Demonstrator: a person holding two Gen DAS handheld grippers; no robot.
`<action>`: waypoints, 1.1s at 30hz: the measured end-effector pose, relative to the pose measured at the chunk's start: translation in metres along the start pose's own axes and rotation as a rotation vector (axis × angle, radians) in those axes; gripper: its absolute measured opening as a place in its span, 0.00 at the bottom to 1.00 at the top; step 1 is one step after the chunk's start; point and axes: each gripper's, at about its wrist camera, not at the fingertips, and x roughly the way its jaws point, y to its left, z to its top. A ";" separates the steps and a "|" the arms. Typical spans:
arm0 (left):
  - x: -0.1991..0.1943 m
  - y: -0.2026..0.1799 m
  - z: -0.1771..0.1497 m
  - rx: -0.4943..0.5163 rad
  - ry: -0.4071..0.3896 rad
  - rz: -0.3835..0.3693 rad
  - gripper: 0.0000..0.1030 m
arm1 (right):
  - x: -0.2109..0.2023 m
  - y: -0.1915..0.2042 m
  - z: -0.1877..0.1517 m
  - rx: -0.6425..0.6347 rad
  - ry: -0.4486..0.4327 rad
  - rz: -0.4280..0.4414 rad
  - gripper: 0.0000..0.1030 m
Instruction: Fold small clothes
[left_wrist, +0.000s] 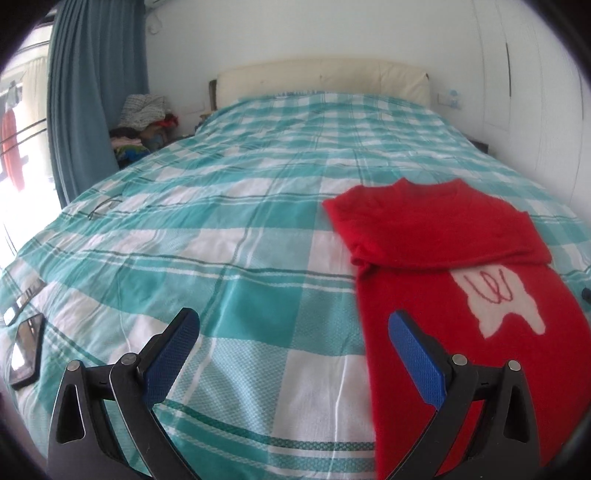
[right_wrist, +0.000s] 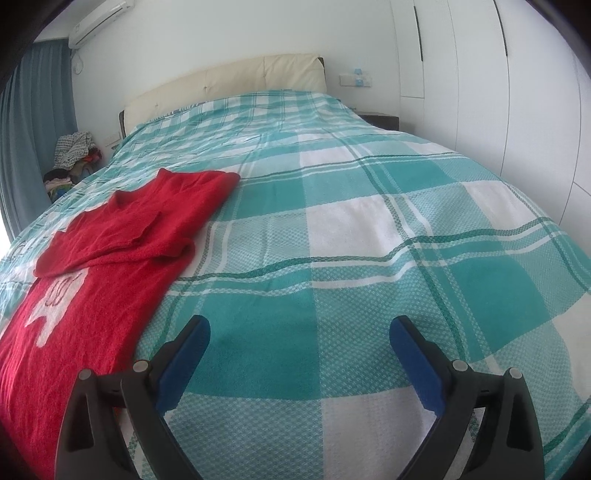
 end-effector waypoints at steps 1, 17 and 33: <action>0.012 -0.004 -0.008 0.010 0.002 0.002 0.99 | -0.001 0.001 0.000 -0.007 -0.001 -0.004 0.94; 0.027 -0.014 -0.029 0.031 0.008 0.044 0.99 | -0.011 -0.001 -0.002 0.003 -0.037 0.012 0.95; 0.032 -0.006 -0.030 -0.006 0.026 -0.003 0.99 | -0.015 -0.001 -0.001 0.001 -0.059 -0.001 0.95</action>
